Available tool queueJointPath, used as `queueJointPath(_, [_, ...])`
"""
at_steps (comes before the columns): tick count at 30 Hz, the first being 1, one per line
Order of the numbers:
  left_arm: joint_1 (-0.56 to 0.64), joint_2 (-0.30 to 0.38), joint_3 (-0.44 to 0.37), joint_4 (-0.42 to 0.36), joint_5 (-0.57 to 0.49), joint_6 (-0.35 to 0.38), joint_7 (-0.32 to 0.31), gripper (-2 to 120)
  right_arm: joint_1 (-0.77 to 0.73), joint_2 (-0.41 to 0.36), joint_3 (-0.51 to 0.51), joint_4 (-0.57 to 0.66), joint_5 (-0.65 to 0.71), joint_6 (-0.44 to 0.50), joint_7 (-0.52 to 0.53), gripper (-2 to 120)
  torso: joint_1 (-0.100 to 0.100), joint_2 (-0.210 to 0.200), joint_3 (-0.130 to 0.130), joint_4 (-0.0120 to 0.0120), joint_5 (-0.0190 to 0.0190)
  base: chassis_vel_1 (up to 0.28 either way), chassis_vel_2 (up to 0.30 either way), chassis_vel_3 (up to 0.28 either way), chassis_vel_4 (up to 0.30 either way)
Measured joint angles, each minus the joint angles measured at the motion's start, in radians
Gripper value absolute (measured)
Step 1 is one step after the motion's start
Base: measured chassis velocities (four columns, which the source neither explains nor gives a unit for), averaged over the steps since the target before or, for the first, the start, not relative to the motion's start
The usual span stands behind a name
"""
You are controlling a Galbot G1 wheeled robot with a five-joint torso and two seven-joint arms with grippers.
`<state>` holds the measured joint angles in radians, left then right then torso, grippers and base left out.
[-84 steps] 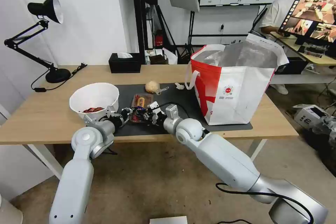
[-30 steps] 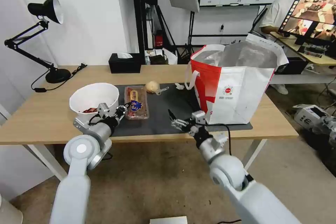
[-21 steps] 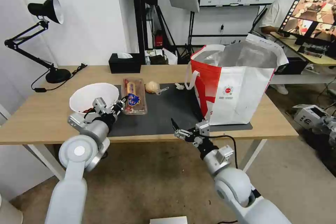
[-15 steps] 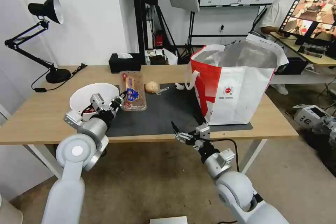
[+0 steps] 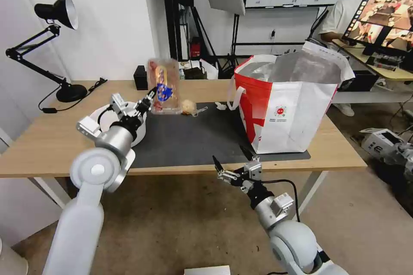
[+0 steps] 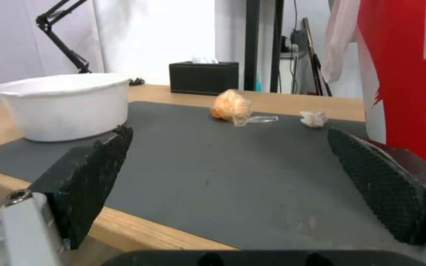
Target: Pick up the trash from the table and place it into the takeout bag.
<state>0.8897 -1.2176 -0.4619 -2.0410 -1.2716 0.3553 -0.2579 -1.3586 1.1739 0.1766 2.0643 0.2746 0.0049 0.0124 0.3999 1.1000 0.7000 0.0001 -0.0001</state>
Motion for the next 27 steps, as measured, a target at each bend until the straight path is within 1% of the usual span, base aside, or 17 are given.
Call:
queueJointPath(1, [-0.026, 0.008, 0.016, 0.012, 0.0, -0.005, 0.004, 0, -0.005, 0.003, 0.005, 0.003, -0.004, 0.001, -0.003, 100, 0.0, 0.0, 0.0, 0.0, 0.0001, 0.0, 0.0, 0.0, 0.0])
queueJointPath(3, [-0.037, 0.012, 0.023, 0.017, 0.0, -0.007, 0.006, 0, -0.007, 0.005, 0.007, 0.004, -0.005, 0.001, -0.004, 100, 0.0, 0.0, 0.0, 0.0, 0.0, 0.0, 0.0, 0.0, 0.0])
queueJointPath(4, [-0.07, 0.022, 0.042, 0.03, 0.0, -0.012, 0.01, 0, -0.013, 0.008, 0.012, 0.007, -0.009, 0.001, -0.008, 100, 0.0, 0.0, 0.0, -0.0001, 0.0001, 0.0, 0.0, 0.0, 0.0])
queueJointPath(5, [-0.07, 0.022, 0.042, 0.03, 0.0, -0.012, 0.01, 0, -0.013, 0.008, 0.012, 0.007, -0.009, 0.001, -0.008, 100, 0.0, 0.0, 0.0, -0.0001, 0.0001, 0.0, 0.0, 0.0, 0.0])
queueJointPath(7, [-0.134, 0.04, 0.08, 0.063, -0.002, -0.018, 0.019, 0, -0.025, 0.018, 0.022, 0.012, -0.018, 0.002, -0.015, 100, 0.0, 0.0, 0.0, -0.0001, 0.0001, 0.0, 0.0, 0.0, 0.0])
queueJointPath(8, [-0.134, 0.04, 0.08, 0.063, -0.002, -0.018, 0.019, 0, -0.025, 0.018, 0.022, 0.012, -0.018, 0.002, -0.015, 100, 0.0, 0.0, 0.0, -0.0001, 0.0001, 0.0, 0.0, 0.0, 0.0])
queueJointPath(11, [-0.202, 0.054, 0.129, 0.104, -0.003, -0.034, 0.039, 0, -0.035, 0.031, 0.028, 0.017, -0.026, 0.002, -0.022, 100, 0.0, 0.0, 0.0, -0.0001, 0.0001, 0.0, 0.0, 0.0, 0.0])
queueJointPath(12, [-0.202, 0.054, 0.129, 0.104, -0.003, -0.034, 0.039, 0, -0.035, 0.031, 0.028, 0.017, -0.026, 0.002, -0.022, 100, 0.0, 0.0, 0.0, -0.0001, 0.0001, 0.0, 0.0, 0.0, 0.0])
queueJointPath(13, [-0.224, 0.056, 0.148, 0.117, -0.003, -0.038, 0.045, 0, -0.037, 0.035, 0.031, 0.018, -0.028, 0.002, -0.023, 100, 0.0, 0.0, 0.0, 0.0, 0.0001, 0.0, 0.0, 0.0, 0.0])
queueJointPath(15, [-0.238, 0.056, 0.16, 0.126, -0.002, -0.04, 0.048, 0, -0.038, 0.037, 0.032, 0.02, -0.029, 0.002, -0.025, 100, 0.0, 0.0, 0.0, -0.0001, 0.0002, 0.0, 0.0, 0.0, 0.0])
queueJointPath(17, [-0.284, 0.055, 0.206, 0.162, 0.002, -0.049, 0.057, 0, -0.042, 0.041, 0.039, 0.025, -0.03, 0.002, -0.031, 100, 0.0, 0.0, 0.0, -0.0001, 0.0002, 0.0, 0.0, 0.0, 0.0])
queueJointPath(21, [-0.309, 0.05, 0.235, 0.185, 0.012, -0.057, 0.067, 0, -0.047, 0.041, 0.045, 0.027, -0.03, 0.002, -0.035, 100, 0.0, 0.0, 0.0, 0.0, 0.0001, 0.0, 0.0, 0.0, 0.0])
queueJointPath(23, [-0.353, 0.037, 0.277, 0.217, 0.024, -0.067, 0.084, 0, -0.058, 0.039, 0.053, 0.031, -0.03, 0.003, -0.042, 100, 0.0, 0.0, 0.0, -0.0001, 0.0002, 0.0, 0.0, 0.0, 0.0])
queueJointPath(27, [-0.382, 0.026, 0.297, 0.235, 0.03, -0.07, 0.087, 0, -0.065, 0.039, 0.056, 0.036, -0.03, 0.003, -0.045, 100, 0.0, 0.0, 0.0, -0.0002, 0.0003, 0.0, 0.0, 0.0, 0.0])
